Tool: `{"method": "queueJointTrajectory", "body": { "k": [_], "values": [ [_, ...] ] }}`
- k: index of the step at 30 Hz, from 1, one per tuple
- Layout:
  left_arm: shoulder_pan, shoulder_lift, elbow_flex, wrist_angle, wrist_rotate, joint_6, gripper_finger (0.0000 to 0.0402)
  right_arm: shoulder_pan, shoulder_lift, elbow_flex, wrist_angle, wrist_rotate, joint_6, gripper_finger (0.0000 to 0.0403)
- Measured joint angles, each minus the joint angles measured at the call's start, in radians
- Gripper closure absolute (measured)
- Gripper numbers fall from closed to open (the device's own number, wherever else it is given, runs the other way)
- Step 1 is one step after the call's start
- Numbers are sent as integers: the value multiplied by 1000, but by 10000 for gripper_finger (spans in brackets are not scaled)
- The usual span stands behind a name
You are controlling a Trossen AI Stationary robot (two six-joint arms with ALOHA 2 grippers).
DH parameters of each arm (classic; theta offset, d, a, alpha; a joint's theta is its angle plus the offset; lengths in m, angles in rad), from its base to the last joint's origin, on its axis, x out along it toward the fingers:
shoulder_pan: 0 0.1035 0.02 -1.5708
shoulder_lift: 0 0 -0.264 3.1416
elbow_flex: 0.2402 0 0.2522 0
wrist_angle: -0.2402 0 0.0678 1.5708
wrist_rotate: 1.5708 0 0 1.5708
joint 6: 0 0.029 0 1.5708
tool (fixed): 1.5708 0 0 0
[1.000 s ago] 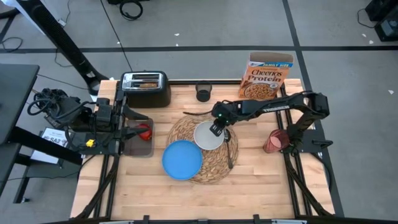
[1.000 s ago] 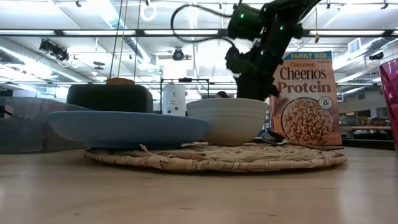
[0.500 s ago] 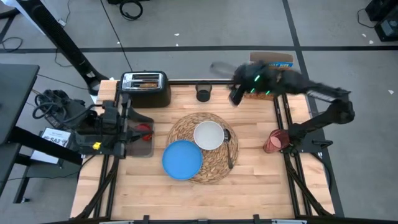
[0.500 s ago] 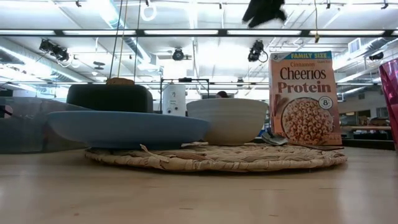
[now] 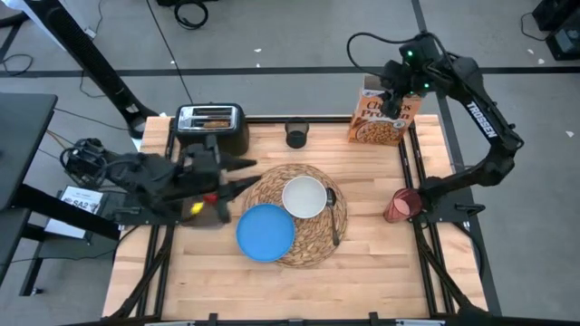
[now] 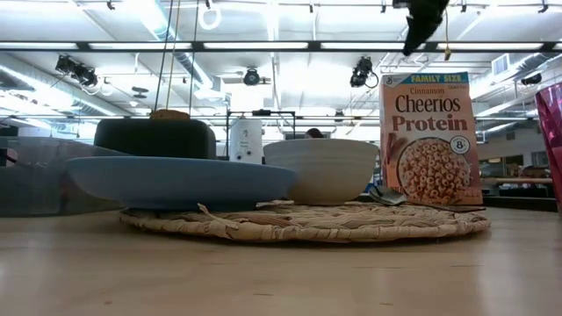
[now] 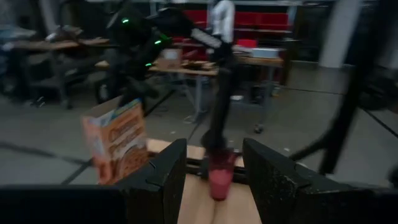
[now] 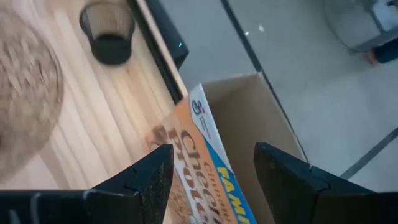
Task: Arrange a breakfast setting
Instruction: Pour the cereal from the yellow cereal box into the white bowl
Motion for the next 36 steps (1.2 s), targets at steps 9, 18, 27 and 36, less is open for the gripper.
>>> {"method": "queueJointTrajectory", "body": {
  "k": [9,18,27,36],
  "values": [
    [208,87,0,7,178,-68,120,-83,101,-51,11,-47,-188,185],
    [282,206,0,10,220,-90,93,-71,141,-68,58,-109,-215,283],
    [297,238,0,4,220,-100,90,-47,116,-68,22,-114,-214,390],
    [356,254,0,-64,232,-129,88,48,46,-27,-41,-60,-247,399]
  ]
}}
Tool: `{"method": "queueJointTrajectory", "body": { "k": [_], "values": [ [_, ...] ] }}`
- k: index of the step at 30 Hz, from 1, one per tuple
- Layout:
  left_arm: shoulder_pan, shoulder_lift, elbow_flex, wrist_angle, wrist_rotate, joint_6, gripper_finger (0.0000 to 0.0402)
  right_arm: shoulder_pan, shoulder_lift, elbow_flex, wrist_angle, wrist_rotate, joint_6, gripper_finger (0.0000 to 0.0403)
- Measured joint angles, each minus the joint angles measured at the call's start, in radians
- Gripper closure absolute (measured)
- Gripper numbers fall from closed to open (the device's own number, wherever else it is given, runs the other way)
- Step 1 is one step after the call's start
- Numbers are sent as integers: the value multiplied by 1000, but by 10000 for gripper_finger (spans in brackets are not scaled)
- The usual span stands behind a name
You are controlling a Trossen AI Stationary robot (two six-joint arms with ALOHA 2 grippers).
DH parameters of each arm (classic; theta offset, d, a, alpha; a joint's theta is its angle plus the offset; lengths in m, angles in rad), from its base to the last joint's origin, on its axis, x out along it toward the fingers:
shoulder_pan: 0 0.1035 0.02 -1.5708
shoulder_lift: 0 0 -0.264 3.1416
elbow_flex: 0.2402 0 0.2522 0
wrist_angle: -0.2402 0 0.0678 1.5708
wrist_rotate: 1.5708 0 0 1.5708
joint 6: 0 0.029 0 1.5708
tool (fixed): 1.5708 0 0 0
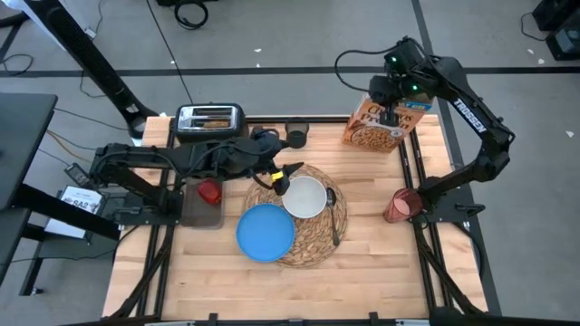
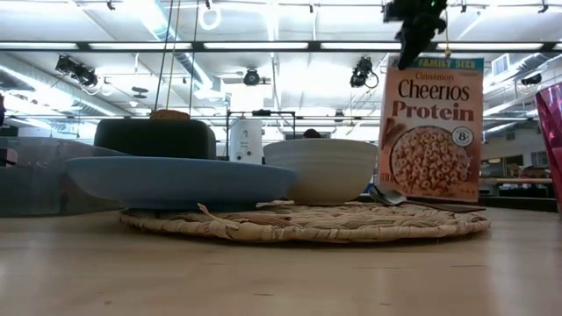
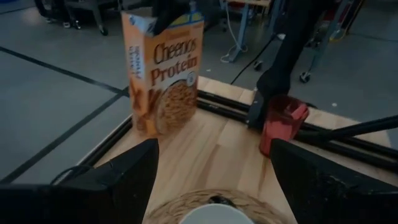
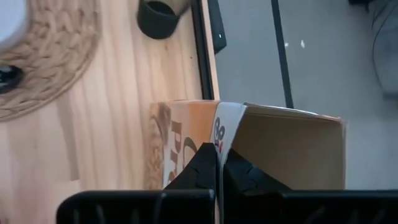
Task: Arrange a breakfast setting
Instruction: Pour the cereal from the yellow cereal box into the white bowl
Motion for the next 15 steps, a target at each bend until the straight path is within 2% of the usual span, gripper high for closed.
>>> {"method": "queueJointTrajectory", "body": {
  "k": [3,8,15],
  "values": [
    [27,6,0,3,19,5,88,45,-21,33,-26,9,4,400],
    [83,40,1,23,130,-19,88,121,-38,100,-58,28,19,400],
    [108,107,0,106,161,88,88,273,-39,224,-80,27,67,402]
  ]
}}
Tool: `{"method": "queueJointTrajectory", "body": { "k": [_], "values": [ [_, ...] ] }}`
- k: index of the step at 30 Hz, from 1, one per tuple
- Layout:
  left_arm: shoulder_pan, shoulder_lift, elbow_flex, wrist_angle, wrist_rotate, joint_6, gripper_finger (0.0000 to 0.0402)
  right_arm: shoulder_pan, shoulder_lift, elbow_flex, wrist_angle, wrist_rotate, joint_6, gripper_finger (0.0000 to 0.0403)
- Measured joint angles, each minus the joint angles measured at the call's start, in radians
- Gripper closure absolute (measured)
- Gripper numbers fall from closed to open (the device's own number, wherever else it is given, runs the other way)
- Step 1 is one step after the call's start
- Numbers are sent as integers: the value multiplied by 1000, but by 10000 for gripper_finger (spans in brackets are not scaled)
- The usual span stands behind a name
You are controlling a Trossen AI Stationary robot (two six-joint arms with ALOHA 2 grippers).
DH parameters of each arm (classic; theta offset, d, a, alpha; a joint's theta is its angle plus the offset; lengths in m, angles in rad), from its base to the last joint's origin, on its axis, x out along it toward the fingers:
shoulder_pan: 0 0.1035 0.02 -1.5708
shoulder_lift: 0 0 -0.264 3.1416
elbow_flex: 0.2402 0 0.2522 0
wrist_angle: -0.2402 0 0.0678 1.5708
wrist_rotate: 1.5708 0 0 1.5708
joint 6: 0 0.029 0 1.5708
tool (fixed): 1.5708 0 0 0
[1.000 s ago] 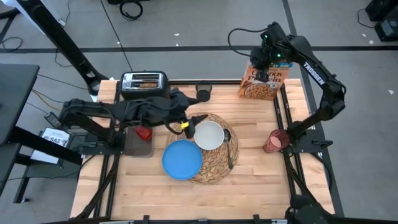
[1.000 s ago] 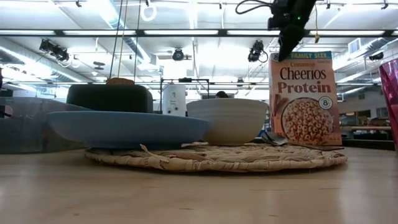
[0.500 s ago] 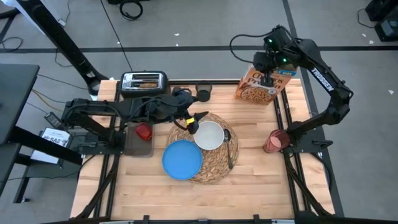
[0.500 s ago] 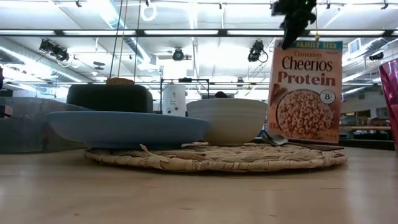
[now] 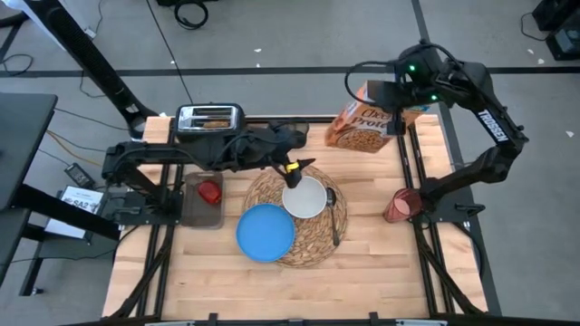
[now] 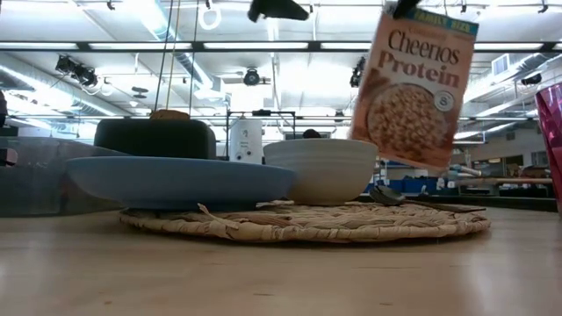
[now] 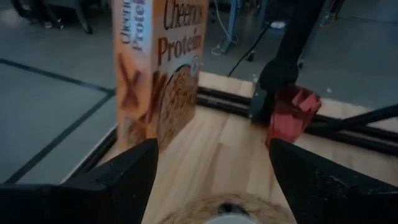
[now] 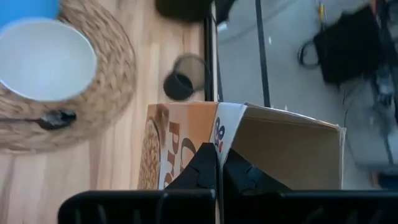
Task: Arrange a breakfast setting
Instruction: Pour the cereal from the yellow cereal box into the white bowl
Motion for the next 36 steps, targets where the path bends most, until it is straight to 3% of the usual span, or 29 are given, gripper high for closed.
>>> {"method": "queueJointTrajectory", "body": {
  "k": [13,20,29,36],
  "values": [
    [83,123,0,85,125,-67,88,175,0,41,-1,-57,0,402],
    [89,169,0,138,142,-108,88,252,0,41,3,-62,-5,402],
    [92,169,0,169,215,-132,88,305,5,41,35,-59,-7,403],
    [93,186,0,209,214,-103,88,306,30,41,61,-57,20,403]
  ]
}}
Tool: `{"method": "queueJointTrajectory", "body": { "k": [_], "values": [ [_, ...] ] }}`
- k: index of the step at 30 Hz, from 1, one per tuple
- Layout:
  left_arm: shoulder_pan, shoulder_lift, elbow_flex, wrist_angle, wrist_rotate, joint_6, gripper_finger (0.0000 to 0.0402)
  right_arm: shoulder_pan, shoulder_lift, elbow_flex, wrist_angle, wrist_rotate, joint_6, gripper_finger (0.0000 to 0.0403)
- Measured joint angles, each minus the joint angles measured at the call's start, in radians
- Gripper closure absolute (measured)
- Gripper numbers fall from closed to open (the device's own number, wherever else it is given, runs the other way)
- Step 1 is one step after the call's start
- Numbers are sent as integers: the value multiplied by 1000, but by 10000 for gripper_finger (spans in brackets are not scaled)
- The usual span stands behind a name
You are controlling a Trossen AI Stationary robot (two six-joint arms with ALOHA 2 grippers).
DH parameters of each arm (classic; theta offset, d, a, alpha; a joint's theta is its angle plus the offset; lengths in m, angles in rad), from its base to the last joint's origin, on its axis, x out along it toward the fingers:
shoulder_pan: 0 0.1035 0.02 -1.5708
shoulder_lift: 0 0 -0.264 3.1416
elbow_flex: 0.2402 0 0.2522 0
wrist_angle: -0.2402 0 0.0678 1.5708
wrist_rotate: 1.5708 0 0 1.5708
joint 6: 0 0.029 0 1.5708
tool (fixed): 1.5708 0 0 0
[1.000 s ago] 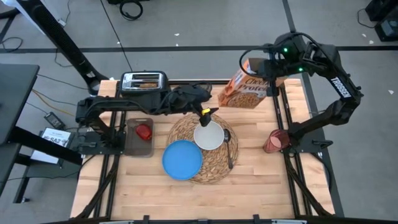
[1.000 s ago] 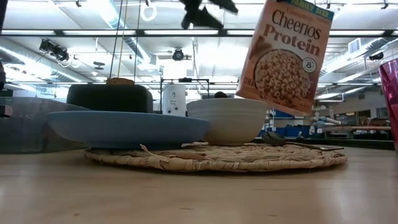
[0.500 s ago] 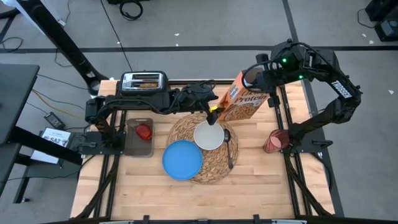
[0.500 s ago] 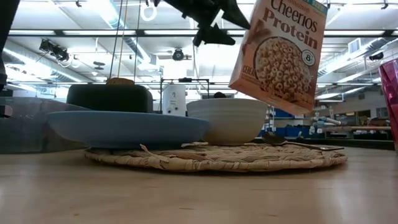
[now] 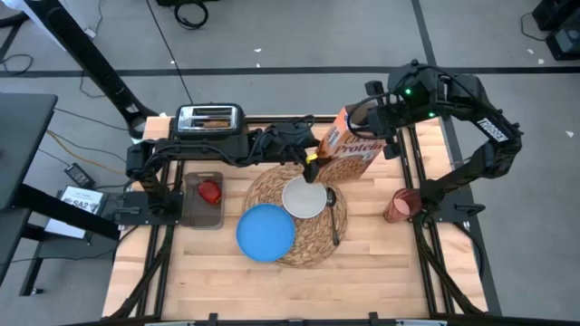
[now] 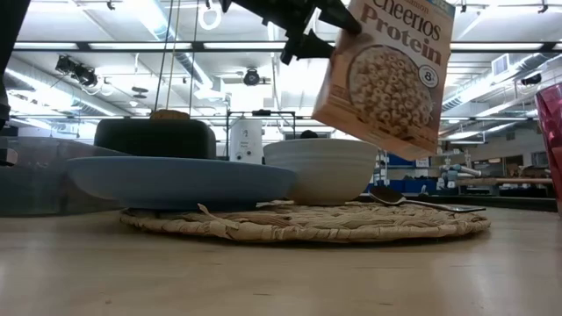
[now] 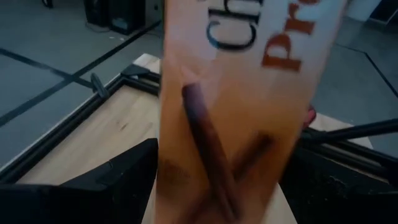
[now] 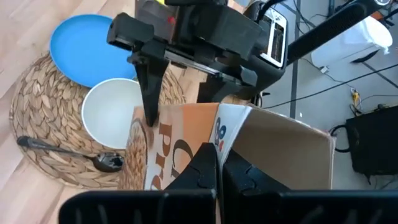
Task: Arrange a breakfast setting
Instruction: Pour the cereal from the yellow cereal box into the white bowl
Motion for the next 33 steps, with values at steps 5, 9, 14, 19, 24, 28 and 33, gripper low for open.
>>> {"method": "queueJointTrajectory", "body": {
  "k": [5,9,14,19,24,28,33],
  "values": [
    [0,5,0,-9,1,40,88,7,12,0,46,-17,-2,403],
    [1,11,0,-32,2,97,88,15,12,0,94,-19,-13,403],
    [1,9,2,-56,3,110,89,21,10,5,111,-17,-13,403],
    [1,8,2,-34,-4,135,131,36,10,6,151,-23,-9,399],
    [0,2,2,-7,-16,139,200,54,7,10,173,-22,-2,385],
    [0,-15,0,-9,-27,150,205,67,2,11,229,10,47,358],
    [1,-67,-1,-38,-73,171,204,88,-35,13,364,96,93,287]
  ]
}}
